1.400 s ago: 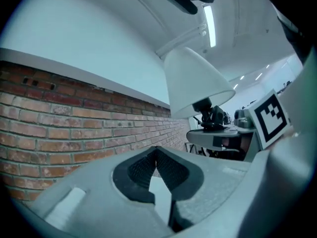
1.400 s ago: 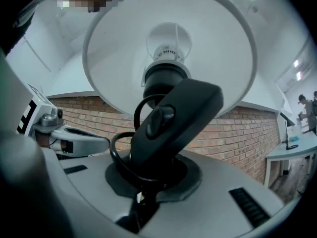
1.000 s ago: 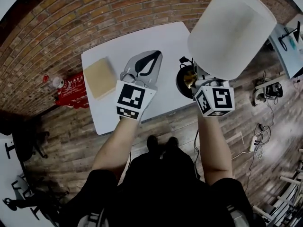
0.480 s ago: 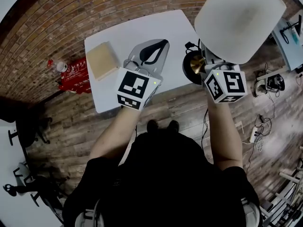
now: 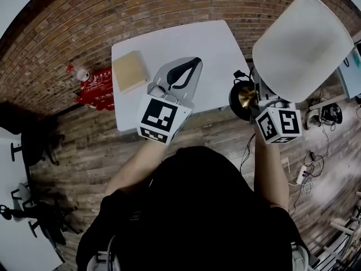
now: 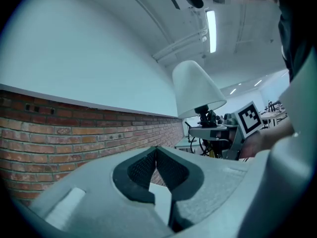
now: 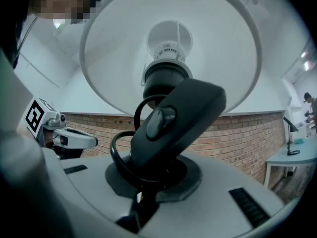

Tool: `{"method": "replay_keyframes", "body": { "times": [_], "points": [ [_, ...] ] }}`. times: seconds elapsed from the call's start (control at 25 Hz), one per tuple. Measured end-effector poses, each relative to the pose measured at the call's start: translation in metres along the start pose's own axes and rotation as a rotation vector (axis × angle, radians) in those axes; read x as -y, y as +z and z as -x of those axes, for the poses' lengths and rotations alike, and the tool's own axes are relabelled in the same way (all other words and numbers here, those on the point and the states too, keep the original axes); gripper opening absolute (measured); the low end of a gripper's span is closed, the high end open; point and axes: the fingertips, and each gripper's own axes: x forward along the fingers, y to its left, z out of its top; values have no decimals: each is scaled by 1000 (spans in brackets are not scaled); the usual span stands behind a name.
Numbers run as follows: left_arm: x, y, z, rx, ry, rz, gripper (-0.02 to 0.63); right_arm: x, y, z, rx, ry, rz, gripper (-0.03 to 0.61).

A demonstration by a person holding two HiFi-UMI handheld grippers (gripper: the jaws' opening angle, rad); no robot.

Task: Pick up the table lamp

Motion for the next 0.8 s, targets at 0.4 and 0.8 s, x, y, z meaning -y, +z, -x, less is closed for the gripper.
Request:
{"method": "replay_keyframes", "body": {
  "times": [0.4,0.8],
  "points": [
    [-10,5,11,-5,34,-6,8,6,12,9,1,-13,-7,44],
    [-12,8,11,8,33,-10,8,-9,20,11,8,67,23,41]
  ]
}}
